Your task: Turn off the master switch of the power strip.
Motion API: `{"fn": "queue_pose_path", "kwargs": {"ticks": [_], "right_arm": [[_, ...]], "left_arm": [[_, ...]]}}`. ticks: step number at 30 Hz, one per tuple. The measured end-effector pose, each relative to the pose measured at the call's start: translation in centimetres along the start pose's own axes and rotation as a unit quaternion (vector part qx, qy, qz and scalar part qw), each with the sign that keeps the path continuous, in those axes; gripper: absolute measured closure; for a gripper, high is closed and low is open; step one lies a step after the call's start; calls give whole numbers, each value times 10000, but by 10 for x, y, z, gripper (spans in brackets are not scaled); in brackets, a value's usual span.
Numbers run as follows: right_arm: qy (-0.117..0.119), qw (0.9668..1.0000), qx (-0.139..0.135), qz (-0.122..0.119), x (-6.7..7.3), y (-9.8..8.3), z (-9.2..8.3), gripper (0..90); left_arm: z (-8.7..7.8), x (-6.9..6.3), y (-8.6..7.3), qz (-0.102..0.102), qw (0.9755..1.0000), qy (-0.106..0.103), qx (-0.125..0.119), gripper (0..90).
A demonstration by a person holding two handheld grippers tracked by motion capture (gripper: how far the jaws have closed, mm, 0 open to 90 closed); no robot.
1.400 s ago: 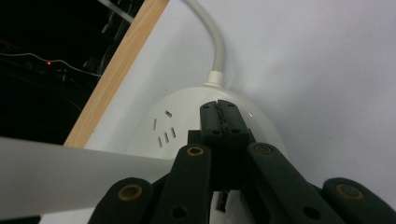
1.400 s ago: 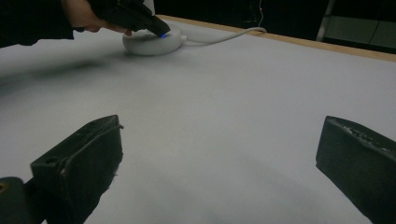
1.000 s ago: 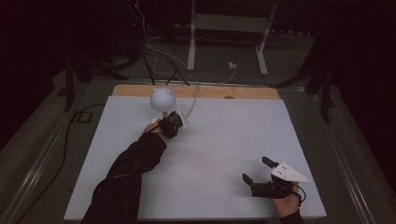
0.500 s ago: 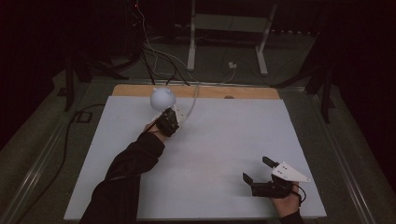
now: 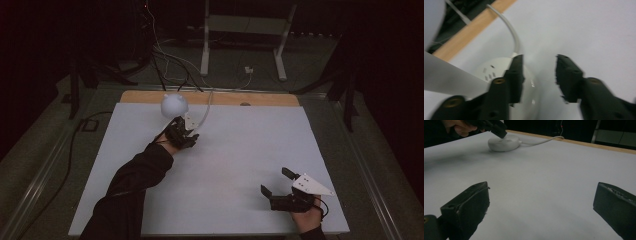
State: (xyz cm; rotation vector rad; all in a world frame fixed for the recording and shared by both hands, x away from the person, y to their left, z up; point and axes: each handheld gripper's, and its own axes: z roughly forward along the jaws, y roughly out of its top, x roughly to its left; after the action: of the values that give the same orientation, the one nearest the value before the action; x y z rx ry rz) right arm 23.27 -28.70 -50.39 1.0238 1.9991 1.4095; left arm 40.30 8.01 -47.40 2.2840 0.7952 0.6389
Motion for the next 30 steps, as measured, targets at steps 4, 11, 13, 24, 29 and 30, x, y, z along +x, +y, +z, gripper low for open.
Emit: {"fn": "queue_pose_path", "kwargs": {"ticks": [4,11,13,24,29,30], "right_arm": [[20,10000,6,-11,0,0,1,1],[25,10000,26,9,0,0,1,0],[23,10000,27,1,1,0,1,1],[20,10000,31,-9,2,1,2,1],[-1,10000,20,-12,2,1,1,0],[-2,10000,19,-14,2,1,1,0]], "left_arm": [[-4,-1,-1,-81,9996,-246,151,372],[-17,-1,-1,-294,9951,-915,213,25],[-22,-2,-2,-280,9953,-904,183,7],[-50,4,-17,-413,9909,-1277,65,3],[-57,4,-30,-396,9904,-1320,102,3],[-58,4,-34,-407,9903,-1328,108,3]]}}
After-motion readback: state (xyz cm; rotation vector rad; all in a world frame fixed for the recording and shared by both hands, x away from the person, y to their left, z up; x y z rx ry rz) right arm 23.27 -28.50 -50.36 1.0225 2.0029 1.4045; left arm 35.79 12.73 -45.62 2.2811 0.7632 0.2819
